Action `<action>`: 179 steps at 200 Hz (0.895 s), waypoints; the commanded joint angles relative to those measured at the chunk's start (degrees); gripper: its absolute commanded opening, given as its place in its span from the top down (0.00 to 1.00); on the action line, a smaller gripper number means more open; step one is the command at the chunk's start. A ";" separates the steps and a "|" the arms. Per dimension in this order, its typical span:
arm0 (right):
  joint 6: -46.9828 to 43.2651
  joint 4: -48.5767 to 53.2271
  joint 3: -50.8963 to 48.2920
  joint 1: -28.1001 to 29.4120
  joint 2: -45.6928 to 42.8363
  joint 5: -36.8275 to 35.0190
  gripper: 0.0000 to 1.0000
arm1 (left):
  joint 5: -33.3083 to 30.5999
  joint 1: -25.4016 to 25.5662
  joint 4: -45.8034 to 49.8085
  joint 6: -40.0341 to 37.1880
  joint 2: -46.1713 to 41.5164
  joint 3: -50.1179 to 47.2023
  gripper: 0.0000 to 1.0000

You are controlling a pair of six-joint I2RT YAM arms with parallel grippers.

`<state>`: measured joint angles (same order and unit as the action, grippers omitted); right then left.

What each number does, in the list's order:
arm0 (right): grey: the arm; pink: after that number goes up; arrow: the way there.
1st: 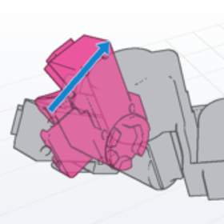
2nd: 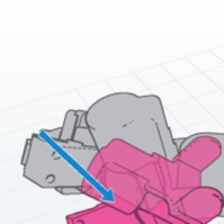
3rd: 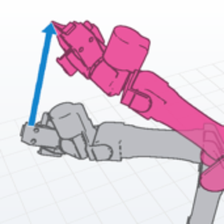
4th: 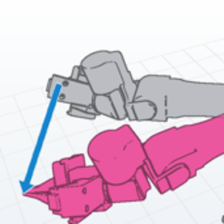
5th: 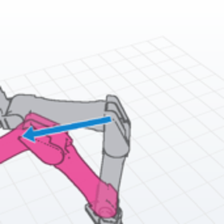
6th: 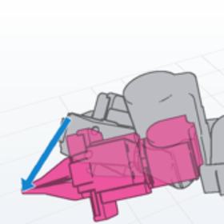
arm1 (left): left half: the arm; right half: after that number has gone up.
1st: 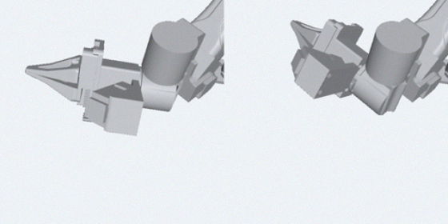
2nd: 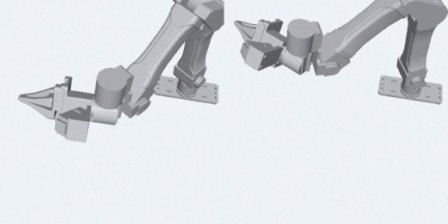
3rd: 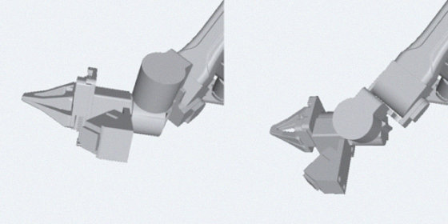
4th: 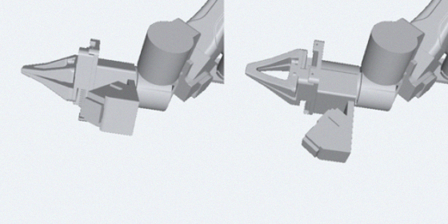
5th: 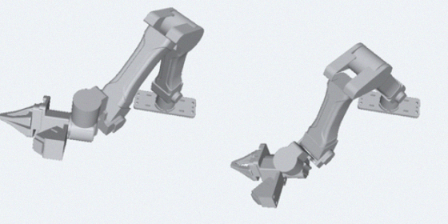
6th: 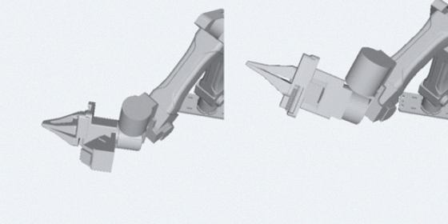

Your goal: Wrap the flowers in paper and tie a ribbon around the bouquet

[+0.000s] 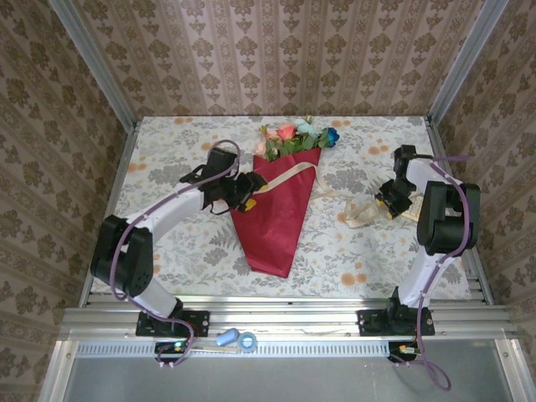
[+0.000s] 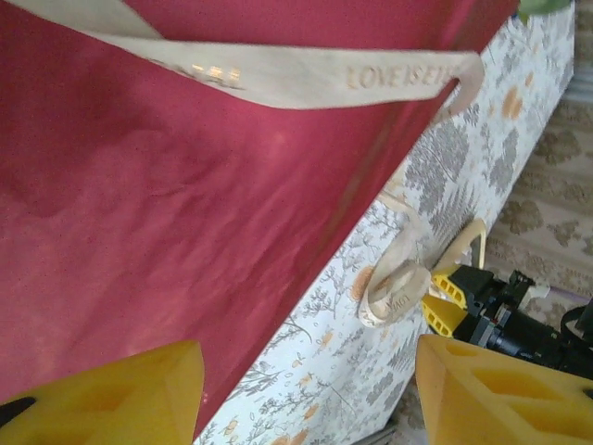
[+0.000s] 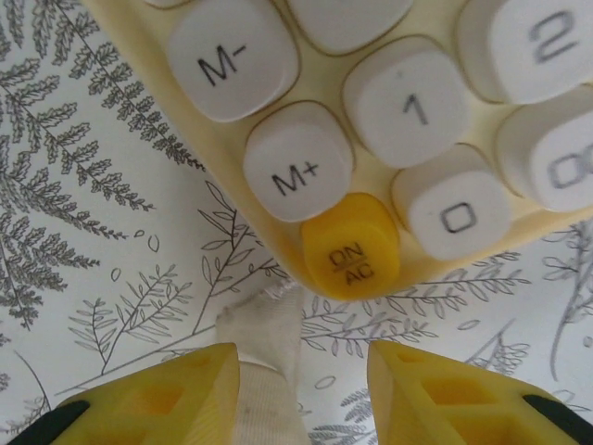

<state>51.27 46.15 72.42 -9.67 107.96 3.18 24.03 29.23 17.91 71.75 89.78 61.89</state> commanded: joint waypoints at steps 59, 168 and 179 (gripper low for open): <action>4.66 -2.26 0.31 2.27 5.02 0.48 0.77 | -8.92 -4.76 -0.79 15.84 -3.48 -8.61 0.36; -1.72 6.74 -1.97 9.26 -24.29 -14.84 1.00 | -9.61 -9.51 -6.69 18.66 11.00 -0.52 0.46; -2.55 7.60 -1.78 11.34 -27.69 -15.04 1.00 | -8.67 -9.39 -6.04 18.09 12.69 0.99 0.49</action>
<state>51.57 48.21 70.76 -1.91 86.98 -6.63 14.92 19.88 12.60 89.95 99.92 59.18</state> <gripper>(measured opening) 0.053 0.533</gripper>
